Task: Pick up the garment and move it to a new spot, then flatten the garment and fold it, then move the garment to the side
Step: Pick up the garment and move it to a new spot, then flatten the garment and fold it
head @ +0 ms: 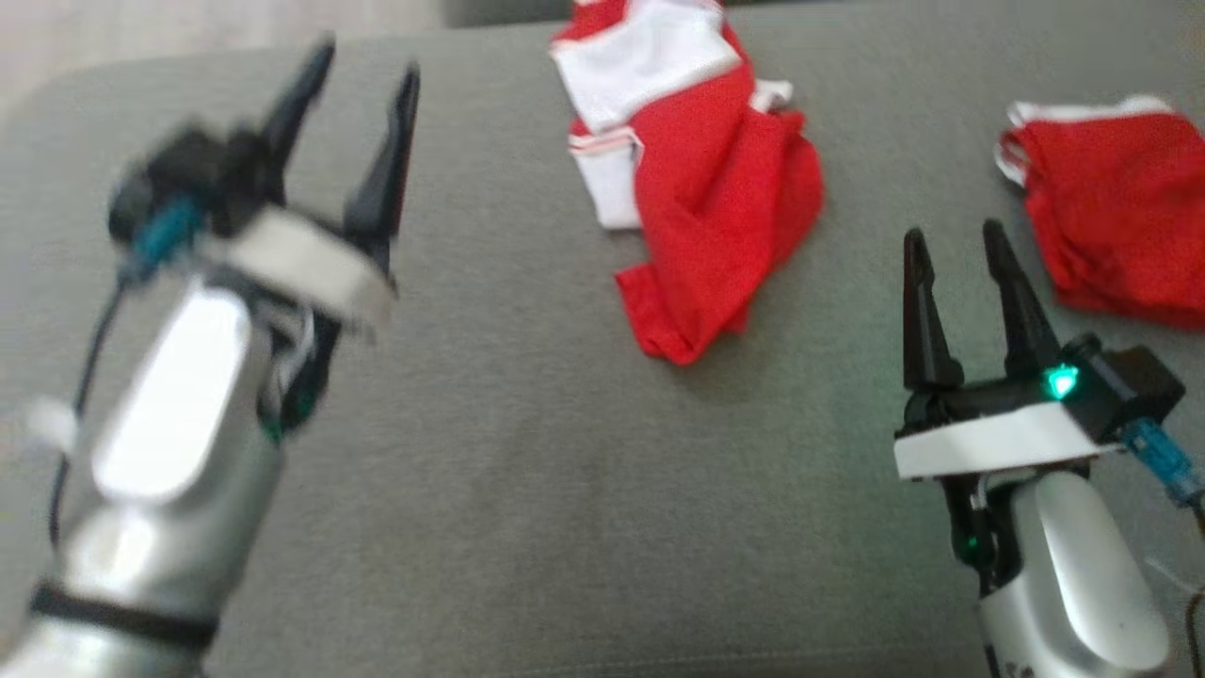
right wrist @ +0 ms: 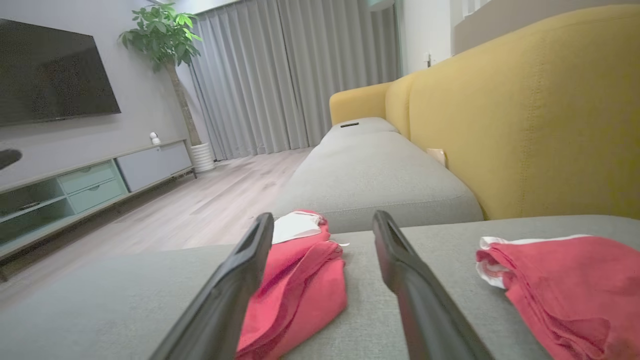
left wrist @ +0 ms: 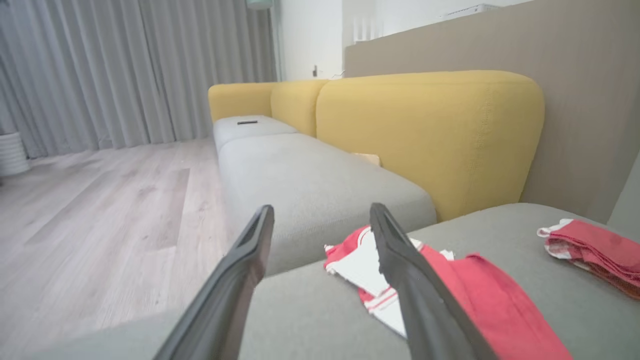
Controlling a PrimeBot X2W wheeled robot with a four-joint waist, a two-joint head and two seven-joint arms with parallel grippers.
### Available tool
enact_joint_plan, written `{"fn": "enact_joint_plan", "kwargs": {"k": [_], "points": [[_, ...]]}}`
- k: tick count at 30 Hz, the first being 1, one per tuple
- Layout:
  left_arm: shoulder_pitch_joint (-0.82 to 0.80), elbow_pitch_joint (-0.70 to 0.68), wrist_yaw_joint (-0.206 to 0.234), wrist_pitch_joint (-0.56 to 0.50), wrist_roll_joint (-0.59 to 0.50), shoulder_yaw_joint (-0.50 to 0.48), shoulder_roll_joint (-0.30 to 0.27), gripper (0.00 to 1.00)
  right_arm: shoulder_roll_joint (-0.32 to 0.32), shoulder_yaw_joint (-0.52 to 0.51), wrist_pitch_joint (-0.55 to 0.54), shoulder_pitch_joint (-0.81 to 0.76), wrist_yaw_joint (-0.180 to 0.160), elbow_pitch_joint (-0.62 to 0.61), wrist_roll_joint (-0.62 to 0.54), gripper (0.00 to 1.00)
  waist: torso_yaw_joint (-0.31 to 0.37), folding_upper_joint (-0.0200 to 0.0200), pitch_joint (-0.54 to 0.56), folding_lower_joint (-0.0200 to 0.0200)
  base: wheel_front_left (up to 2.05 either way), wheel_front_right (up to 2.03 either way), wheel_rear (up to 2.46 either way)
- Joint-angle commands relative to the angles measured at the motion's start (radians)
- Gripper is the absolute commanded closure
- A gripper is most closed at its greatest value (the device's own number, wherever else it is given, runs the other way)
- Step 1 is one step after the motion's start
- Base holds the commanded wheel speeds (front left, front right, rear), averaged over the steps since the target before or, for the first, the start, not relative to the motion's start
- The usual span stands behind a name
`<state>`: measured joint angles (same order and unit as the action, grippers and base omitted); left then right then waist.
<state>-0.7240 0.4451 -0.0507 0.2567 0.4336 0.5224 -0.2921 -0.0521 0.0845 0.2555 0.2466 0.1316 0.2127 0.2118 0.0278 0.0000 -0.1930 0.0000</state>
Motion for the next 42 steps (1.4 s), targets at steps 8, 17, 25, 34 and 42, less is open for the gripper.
{"fn": "enact_joint_plan", "kwargs": {"k": [8, 17, 25, 34, 42], "points": [[0.349, -0.242, 0.051, 0.005, 0.018, -0.156, -0.002, 0.0, 0.002, 0.027, 0.003, -0.064, -0.001, 0.002, 0.018, 0.0, -0.117, 0.0, 0.128, 0.0, 0.0, 0.0, 0.0], [0.568, -0.361, 0.028, 0.005, -0.032, -0.311, 0.101, 0.0, 0.002, 0.039, -0.015, -0.086, -0.001, 0.044, 0.028, 0.0, -0.15, 0.0, 0.125, 0.0, 0.0, 0.0, 0.0], [0.538, -0.352, -0.031, 0.005, -0.09, -0.314, 0.159, 0.0, 0.002, 0.078, -0.084, -0.028, -0.001, 0.134, 0.041, 0.0, -0.202, 0.0, 0.066, 0.0, 0.0, 0.0, 0.0], [0.505, -0.319, -0.069, 0.005, -0.11, -0.316, 0.209, 0.0, 0.002, 0.075, -0.133, 0.105, -0.001, 0.398, 0.08, 0.0, -0.284, 0.0, 0.009, 0.0, 0.0, 0.0, 0.0], [0.512, -0.304, -0.077, 0.005, -0.121, -0.335, 0.222, 0.0, 0.002, 0.164, -0.048, 0.191, -0.001, 0.459, 0.153, 1.0, -0.291, 0.0, 0.021, 0.0, 0.0, 0.0, 0.0]]}}
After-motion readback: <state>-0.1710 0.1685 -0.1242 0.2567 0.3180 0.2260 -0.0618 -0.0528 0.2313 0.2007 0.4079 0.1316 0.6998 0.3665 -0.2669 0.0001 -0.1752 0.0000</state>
